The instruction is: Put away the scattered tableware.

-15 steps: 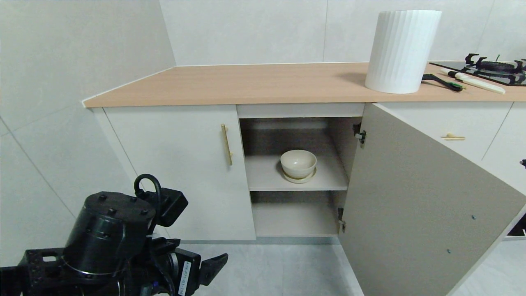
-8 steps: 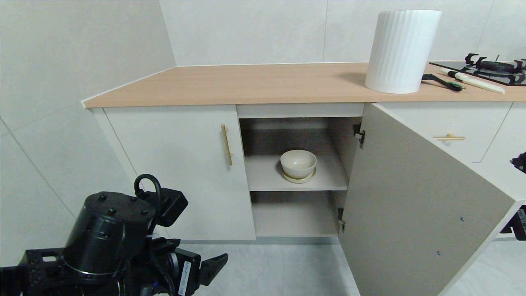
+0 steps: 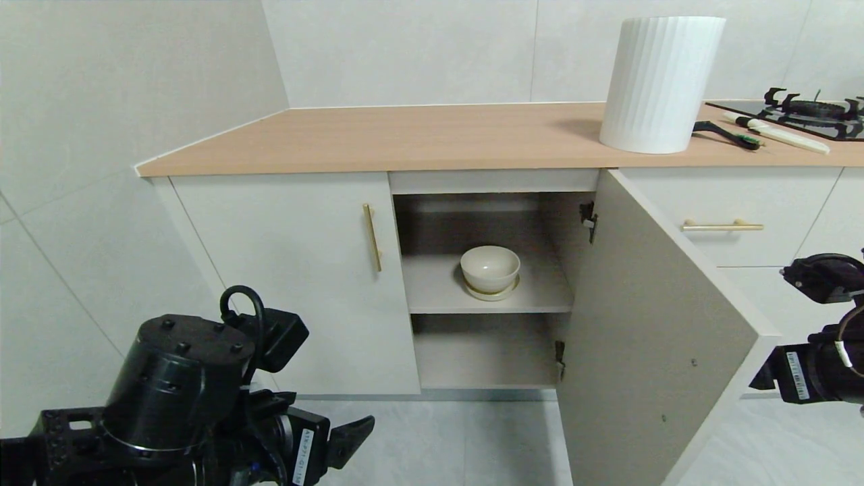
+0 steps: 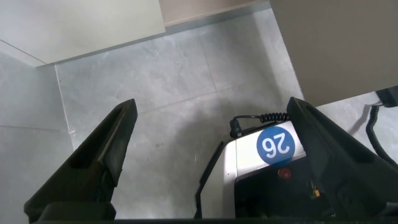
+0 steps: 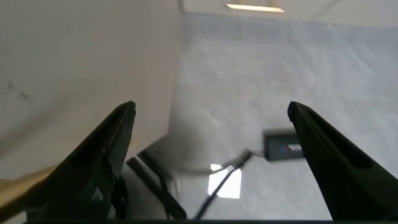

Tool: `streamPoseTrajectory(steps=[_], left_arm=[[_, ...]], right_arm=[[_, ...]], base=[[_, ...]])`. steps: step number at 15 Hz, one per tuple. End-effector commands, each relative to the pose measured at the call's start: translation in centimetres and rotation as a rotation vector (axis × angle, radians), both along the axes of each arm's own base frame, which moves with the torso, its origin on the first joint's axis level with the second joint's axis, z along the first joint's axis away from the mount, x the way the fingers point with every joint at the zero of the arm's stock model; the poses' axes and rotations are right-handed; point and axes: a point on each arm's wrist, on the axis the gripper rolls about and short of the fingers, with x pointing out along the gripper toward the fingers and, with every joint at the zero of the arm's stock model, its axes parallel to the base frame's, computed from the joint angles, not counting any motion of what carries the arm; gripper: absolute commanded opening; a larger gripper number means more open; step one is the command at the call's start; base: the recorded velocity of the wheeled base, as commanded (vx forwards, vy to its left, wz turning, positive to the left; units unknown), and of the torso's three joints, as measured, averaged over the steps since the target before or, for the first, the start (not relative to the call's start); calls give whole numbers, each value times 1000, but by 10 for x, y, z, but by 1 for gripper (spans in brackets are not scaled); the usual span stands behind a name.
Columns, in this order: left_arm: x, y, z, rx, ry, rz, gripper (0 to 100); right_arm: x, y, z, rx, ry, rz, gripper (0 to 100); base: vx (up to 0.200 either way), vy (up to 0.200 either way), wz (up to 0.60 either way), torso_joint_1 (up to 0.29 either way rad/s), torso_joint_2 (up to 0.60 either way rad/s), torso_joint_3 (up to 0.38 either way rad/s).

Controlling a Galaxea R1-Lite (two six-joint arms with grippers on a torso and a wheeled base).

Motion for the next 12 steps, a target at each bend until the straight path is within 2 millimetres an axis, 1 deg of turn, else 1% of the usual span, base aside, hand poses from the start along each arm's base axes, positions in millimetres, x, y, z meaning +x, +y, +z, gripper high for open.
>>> streamPoseTrajectory(steps=[1, 5, 8, 9, 10, 11, 12], left_arm=[[0, 0, 0, -1, -1, 0, 100], [0, 0, 0, -1, -1, 0, 100], [0, 0, 0, -1, -1, 0, 100], [0, 0, 0, -1, -1, 0, 100], [0, 0, 0, -1, -1, 0, 100], [0, 0, 0, -1, -1, 0, 100], [0, 0, 0, -1, -1, 0, 100]], right_arm=[[0, 9, -8, 9, 14, 34, 100], [9, 30, -29, 48, -35, 93, 100], [17, 41, -37, 104, -55, 86, 100], [23, 47, -43, 132, -62, 79, 100], [25, 49, -46, 140, -61, 76, 100], [30, 56, -51, 167, -69, 71, 100], [34, 58, -55, 181, -75, 64, 100]], base=[[0, 0, 0, 0, 0, 0], [0, 0, 0, 0, 0, 0], [0, 0, 0, 0, 0, 0], [0, 0, 0, 0, 0, 0], [0, 0, 0, 0, 0, 0], [0, 0, 0, 0, 0, 0], [0, 0, 0, 0, 0, 0]])
